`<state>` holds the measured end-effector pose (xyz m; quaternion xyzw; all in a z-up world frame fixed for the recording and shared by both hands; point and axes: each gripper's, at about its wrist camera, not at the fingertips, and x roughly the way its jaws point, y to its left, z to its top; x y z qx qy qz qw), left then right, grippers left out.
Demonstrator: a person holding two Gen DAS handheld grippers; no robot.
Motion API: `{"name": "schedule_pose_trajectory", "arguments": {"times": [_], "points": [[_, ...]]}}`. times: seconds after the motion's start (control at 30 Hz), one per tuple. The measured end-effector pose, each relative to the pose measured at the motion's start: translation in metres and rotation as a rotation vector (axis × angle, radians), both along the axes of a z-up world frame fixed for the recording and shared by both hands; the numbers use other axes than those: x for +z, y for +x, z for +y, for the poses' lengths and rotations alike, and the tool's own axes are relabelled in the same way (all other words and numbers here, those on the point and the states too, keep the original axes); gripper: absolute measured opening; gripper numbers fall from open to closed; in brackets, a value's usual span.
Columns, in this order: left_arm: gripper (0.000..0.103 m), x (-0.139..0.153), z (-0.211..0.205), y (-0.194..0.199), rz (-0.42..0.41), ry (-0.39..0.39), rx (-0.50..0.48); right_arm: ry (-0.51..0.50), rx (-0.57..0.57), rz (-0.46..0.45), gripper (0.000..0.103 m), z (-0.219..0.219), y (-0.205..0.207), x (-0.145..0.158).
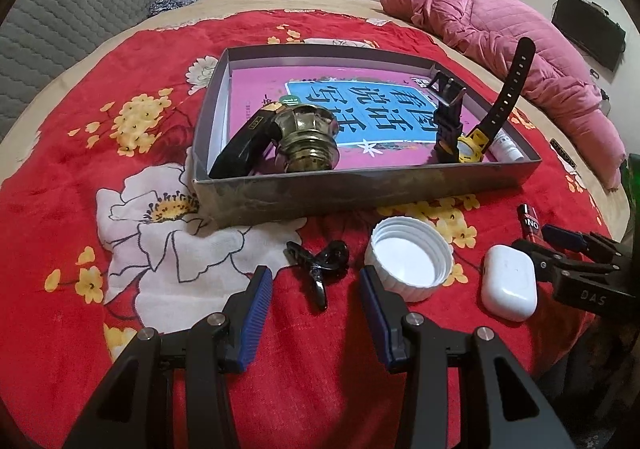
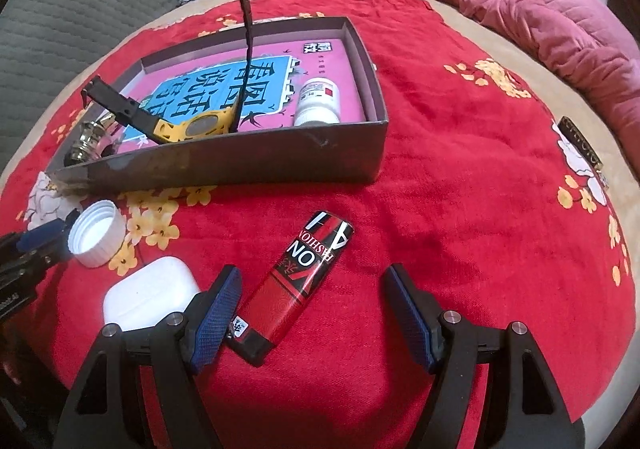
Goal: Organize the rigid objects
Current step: 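Move right tool to red NO FASHION tube and close fingers around it, then lift red tube with right tool while left tool grasps black clip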
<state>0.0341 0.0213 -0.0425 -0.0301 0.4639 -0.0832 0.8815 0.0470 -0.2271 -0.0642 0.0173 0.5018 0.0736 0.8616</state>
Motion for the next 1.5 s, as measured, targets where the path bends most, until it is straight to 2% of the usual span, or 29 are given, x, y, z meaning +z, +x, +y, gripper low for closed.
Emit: {"name": "schedule_pose_trajectory", "arguments": {"times": [0.17,0.27,0.33,0.5,0.67,0.97,1.27,1.43,1.5], "points": [[0.045,0.0,0.002,0.001,0.004,-0.016,-0.001,-0.004,-0.026,0.023,0.075,-0.002,-0.005,0.003],[0.045,0.0,0.003,0.002,0.006,-0.021,-0.002,-0.015,-0.018,0.032,0.072,0.0,-0.005,0.003],[0.045,0.0,0.004,0.003,0.006,-0.022,-0.003,-0.013,-0.013,0.028,0.068,0.001,-0.005,0.003],[0.045,-0.001,0.004,0.003,0.005,-0.026,-0.003,-0.017,0.043,-0.008,0.041,0.006,-0.002,0.004],[0.045,-0.001,0.004,0.003,0.003,-0.026,-0.003,0.006,0.084,-0.037,0.036,0.005,0.001,0.001],[0.045,-0.002,0.006,0.009,-0.001,-0.035,0.005,0.051,-0.023,-0.006,0.023,-0.018,0.001,0.005],[0.045,-0.006,0.008,0.015,-0.002,-0.06,0.019,0.095,-0.049,0.001,0.023,-0.026,0.01,-0.003],[0.045,-0.008,0.008,0.017,0.004,-0.063,0.022,0.068,-0.036,-0.019,0.023,-0.021,0.009,-0.005],[0.039,-0.008,0.008,0.017,0.005,-0.054,0.021,0.066,-0.036,-0.023,0.024,-0.021,0.01,-0.006]]}}
